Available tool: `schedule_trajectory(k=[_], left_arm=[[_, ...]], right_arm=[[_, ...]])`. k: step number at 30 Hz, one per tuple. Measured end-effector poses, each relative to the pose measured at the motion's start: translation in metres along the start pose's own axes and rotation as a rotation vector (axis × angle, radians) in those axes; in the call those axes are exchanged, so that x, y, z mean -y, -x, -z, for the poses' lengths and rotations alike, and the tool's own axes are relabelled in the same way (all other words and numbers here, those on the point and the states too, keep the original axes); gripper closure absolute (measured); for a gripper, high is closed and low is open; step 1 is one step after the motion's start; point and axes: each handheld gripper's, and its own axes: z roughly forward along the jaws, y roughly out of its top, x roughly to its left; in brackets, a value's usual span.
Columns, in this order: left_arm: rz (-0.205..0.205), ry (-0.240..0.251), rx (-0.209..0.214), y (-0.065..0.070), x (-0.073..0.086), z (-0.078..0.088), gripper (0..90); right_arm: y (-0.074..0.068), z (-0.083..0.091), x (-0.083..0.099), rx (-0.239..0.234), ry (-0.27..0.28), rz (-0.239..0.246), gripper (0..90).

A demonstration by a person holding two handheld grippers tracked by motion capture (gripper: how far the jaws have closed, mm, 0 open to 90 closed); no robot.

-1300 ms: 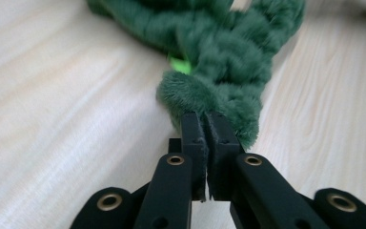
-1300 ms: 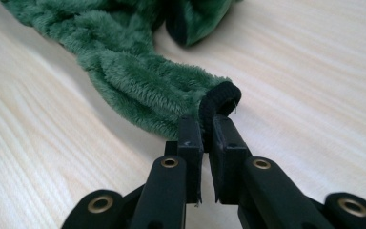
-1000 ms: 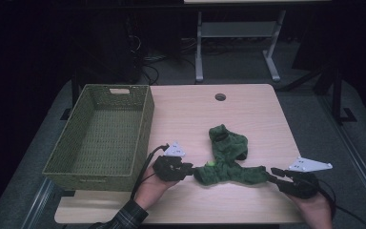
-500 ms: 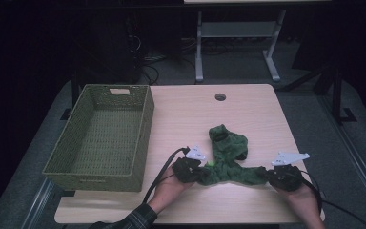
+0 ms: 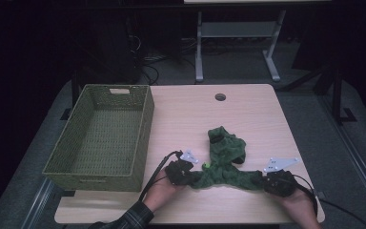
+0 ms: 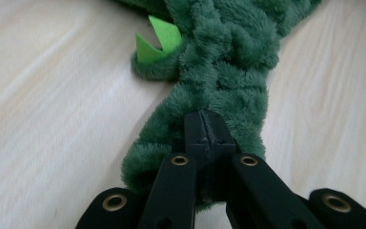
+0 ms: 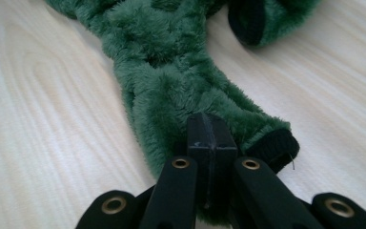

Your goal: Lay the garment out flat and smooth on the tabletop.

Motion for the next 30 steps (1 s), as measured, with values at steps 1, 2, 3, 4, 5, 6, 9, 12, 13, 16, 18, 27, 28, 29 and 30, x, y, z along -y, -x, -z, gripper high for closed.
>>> schedule_trajectory(k=[1,2,3,4,5,6,9,12,13,16,18,27,28,29,30], left_arm=[[0.011,0.002,0.005,0.000,0.002,0.002,90.0],[0.005,-0.006,0.008,-0.001,0.005,0.004,90.0],[0.015,-0.003,0.012,-0.001,0.008,0.006,90.0],[0.015,0.000,0.015,-0.001,0.012,0.009,90.0],[0.015,-0.005,0.016,-0.001,0.014,0.011,90.0],[0.021,-0.002,0.018,0.000,0.018,0.013,90.0],[0.019,0.003,0.026,0.000,0.025,0.019,90.0],[0.027,0.018,0.038,0.000,0.027,0.019,89.8],[0.024,0.018,0.040,0.000,0.025,0.020,88.8],[0.006,0.039,0.051,0.001,0.017,0.026,78.4],[-0.011,0.061,0.047,0.000,0.010,0.031,73.6],[-0.060,0.155,0.018,-0.013,-0.036,0.039,64.2],[-0.063,0.160,0.014,-0.015,-0.042,0.038,64.3],[-0.072,0.169,0.015,-0.017,-0.048,0.037,64.3],[-0.081,0.172,0.018,-0.019,-0.055,0.036,64.2]], right_arm=[[-0.002,0.000,0.000,-0.010,-0.002,-0.004,90.0],[-0.004,0.000,0.000,-0.014,-0.006,-0.005,90.0],[-0.005,0.000,0.001,-0.018,-0.004,-0.001,90.0],[-0.008,0.001,0.001,-0.021,-0.007,0.002,90.0],[-0.010,0.001,0.002,-0.024,-0.006,0.002,90.0],[-0.011,0.001,0.002,-0.027,-0.011,0.004,90.0],[-0.017,0.002,0.003,-0.028,-0.015,0.005,90.0],[-0.020,0.002,0.002,-0.037,-0.014,0.008,90.0],[-0.020,0.002,0.002,-0.046,-0.007,0.002,88.8],[-0.019,0.009,-0.004,-0.056,0.046,0.002,84.9],[-0.017,0.013,-0.009,-0.054,0.080,-0.003,82.5],[-0.005,0.002,-0.026,-0.043,0.089,-0.046,70.4],[-0.004,0.000,-0.028,-0.045,0.086,-0.051,69.7],[-0.003,-0.002,-0.029,-0.043,0.086,-0.053,69.2],[-0.002,-0.003,-0.030,-0.041,0.082,-0.053,69.0]])
